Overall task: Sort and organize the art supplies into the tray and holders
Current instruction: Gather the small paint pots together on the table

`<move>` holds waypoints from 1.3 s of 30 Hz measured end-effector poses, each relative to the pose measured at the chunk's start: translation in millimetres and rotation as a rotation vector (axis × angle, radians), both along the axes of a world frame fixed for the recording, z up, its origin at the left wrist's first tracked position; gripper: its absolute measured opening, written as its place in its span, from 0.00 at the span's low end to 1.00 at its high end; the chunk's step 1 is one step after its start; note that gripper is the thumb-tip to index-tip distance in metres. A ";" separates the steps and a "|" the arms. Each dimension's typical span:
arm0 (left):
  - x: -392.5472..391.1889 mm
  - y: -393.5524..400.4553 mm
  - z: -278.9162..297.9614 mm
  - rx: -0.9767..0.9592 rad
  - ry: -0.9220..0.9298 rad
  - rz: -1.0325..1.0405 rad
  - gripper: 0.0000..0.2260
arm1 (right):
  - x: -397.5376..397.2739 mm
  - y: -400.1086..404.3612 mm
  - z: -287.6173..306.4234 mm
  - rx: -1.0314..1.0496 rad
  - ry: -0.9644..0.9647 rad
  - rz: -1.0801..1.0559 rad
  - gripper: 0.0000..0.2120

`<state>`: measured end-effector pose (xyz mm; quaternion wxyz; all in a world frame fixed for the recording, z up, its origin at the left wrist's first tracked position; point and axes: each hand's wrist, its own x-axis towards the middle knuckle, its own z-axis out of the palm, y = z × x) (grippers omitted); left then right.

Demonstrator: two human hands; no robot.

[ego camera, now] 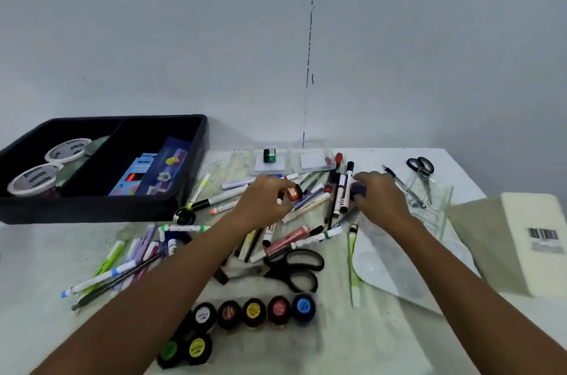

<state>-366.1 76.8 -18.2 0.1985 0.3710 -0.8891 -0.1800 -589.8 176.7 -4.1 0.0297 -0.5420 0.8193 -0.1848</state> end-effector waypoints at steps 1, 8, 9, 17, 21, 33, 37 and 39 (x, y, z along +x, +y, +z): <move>-10.6 -5.3 -1.4 -0.020 -0.067 0.012 0.18 | -8.5 -5.4 -0.1 0.055 0.035 -0.016 0.20; -48.4 -19.6 -12.3 -0.085 -0.400 0.100 0.19 | -33.9 -26.8 -12.4 0.189 0.018 0.033 0.11; -48.9 -20.0 -13.6 -0.076 -0.370 0.099 0.18 | -33.7 -27.2 -13.1 0.174 0.011 0.034 0.10; -29.4 -12.7 4.8 0.058 0.011 0.158 0.11 | -30.7 -25.5 1.7 0.000 -0.071 0.074 0.09; -0.3 -7.5 24.1 0.144 0.086 0.143 0.18 | -5.9 -23.7 19.8 -0.064 -0.241 0.210 0.12; 123.7 50.0 49.6 0.257 0.008 -0.037 0.15 | 134.1 13.8 31.8 0.084 -0.368 0.681 0.19; 148.0 76.2 53.6 0.362 -0.026 -0.114 0.16 | 159.2 35.8 35.8 0.218 -0.364 0.744 0.17; 153.8 88.7 51.7 0.404 -0.032 -0.160 0.16 | 166.9 47.2 37.2 0.279 -0.353 0.766 0.17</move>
